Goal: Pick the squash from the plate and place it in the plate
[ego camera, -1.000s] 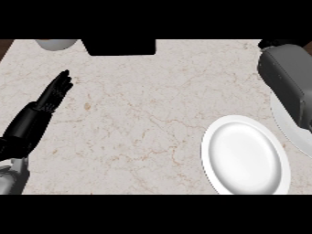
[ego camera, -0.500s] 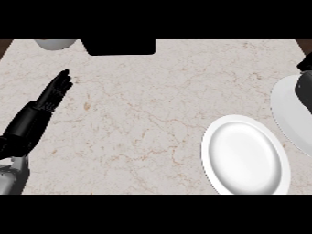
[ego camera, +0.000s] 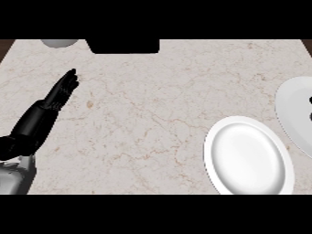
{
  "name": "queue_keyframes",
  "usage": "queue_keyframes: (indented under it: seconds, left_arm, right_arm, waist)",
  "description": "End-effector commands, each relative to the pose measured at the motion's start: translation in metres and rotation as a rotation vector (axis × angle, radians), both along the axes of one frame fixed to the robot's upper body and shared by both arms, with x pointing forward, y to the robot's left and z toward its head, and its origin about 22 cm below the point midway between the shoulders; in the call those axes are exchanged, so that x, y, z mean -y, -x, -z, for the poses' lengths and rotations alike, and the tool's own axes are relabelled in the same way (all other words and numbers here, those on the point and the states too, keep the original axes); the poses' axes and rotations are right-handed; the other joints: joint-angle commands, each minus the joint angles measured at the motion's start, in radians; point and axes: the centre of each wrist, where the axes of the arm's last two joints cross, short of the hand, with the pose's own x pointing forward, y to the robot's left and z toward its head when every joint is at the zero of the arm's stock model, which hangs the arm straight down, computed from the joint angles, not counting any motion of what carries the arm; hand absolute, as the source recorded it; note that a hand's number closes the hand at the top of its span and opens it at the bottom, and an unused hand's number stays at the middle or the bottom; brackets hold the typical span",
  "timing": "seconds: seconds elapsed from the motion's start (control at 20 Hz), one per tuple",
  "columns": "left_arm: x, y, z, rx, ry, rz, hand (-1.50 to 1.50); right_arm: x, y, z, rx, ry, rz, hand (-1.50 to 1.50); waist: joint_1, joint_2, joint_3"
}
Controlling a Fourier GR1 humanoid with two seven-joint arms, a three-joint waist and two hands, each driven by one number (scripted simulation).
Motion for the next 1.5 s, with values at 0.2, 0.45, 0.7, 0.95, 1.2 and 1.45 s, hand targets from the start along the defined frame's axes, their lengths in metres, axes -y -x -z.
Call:
queue_keyframes:
  seconds: [0.2,0.45,0.7,0.95,1.2,1.45]
  left_arm:
    - [0.013,0.007,-0.011,-0.011,0.006,-0.006,0.0]
    - [-0.002,-0.007,-0.02,0.002,0.008,0.004,0.0]
    - [-0.007,-0.004,-0.011,-0.008,0.004,-0.027,0.0]
    - [-0.008,0.01,-0.004,-0.029,-0.003,-0.052,0.0]
    - [-0.018,0.002,-0.006,-0.024,0.007,-0.065,0.0]
    - [-0.024,0.014,-0.008,-0.013,0.008,-0.054,0.0]
  right_arm:
    - [0.023,0.031,0.025,0.172,0.073,-0.029,-1.5]
    - [0.025,0.028,0.009,0.283,0.151,-0.117,-1.5]
    - [-0.005,0.012,-0.011,0.575,0.082,-0.176,-1.5]
    - [-0.028,0.021,-0.023,0.835,-0.034,-0.194,-1.5]
    - [-0.027,0.056,-0.037,1.001,-0.073,-0.234,-1.5]
    - [-0.031,0.125,-0.027,1.022,-0.095,-0.277,-1.5]
  waist:
    - [0.006,-0.002,0.0]
    - [0.002,-0.002,-0.001]
    - [-0.015,-0.008,-0.001]
    - [-0.041,-0.021,0.0]
    - [-0.068,-0.02,-0.001]
    - [-0.045,-0.015,-0.002]
